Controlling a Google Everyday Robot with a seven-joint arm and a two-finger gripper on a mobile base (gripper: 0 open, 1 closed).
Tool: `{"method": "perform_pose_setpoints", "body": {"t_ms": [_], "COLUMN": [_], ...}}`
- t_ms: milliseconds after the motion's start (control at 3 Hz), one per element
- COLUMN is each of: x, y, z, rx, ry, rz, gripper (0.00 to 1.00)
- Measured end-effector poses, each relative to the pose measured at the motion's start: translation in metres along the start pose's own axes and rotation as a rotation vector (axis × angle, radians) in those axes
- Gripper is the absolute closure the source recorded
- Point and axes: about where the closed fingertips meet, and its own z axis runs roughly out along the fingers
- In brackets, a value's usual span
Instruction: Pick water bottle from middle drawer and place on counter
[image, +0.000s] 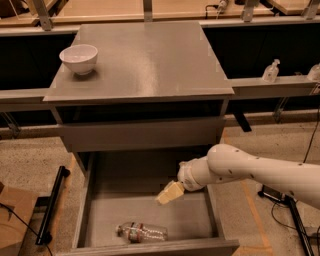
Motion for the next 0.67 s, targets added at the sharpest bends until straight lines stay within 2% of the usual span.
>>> {"method": "perform_pose_setpoints", "body": {"t_ms": [667], "x": [0.033], "y": [0.018], "z": [0.071], "rx": [0.003], "ry": [0.054], "rz": [-0.017], "gripper": [0.0]}}
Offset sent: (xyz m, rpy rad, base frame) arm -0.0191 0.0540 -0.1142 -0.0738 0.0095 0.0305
